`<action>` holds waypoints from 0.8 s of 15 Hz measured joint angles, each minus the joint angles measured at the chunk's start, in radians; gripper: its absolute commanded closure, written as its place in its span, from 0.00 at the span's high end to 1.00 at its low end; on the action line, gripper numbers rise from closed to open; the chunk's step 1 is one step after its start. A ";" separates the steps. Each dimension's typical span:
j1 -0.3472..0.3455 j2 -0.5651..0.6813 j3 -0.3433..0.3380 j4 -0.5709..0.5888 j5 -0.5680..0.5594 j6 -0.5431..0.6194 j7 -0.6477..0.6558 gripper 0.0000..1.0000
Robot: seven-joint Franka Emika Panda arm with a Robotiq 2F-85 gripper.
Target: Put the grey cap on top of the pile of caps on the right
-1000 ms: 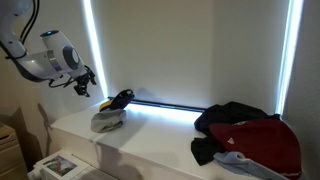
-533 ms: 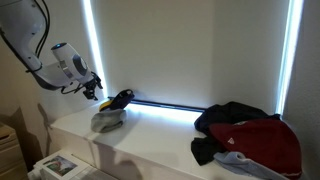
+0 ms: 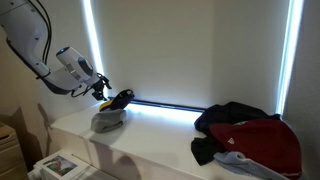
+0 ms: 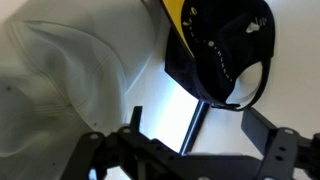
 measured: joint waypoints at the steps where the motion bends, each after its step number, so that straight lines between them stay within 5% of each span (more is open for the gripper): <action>1: 0.034 0.053 -0.054 0.021 0.022 0.025 0.028 1.00; 4: 0.068 0.209 -0.118 0.087 0.121 0.087 0.092 1.00; 7: 0.042 0.277 -0.059 0.120 0.301 0.095 -0.007 1.00; 12: 0.033 0.275 -0.044 0.134 0.346 0.076 -0.046 1.00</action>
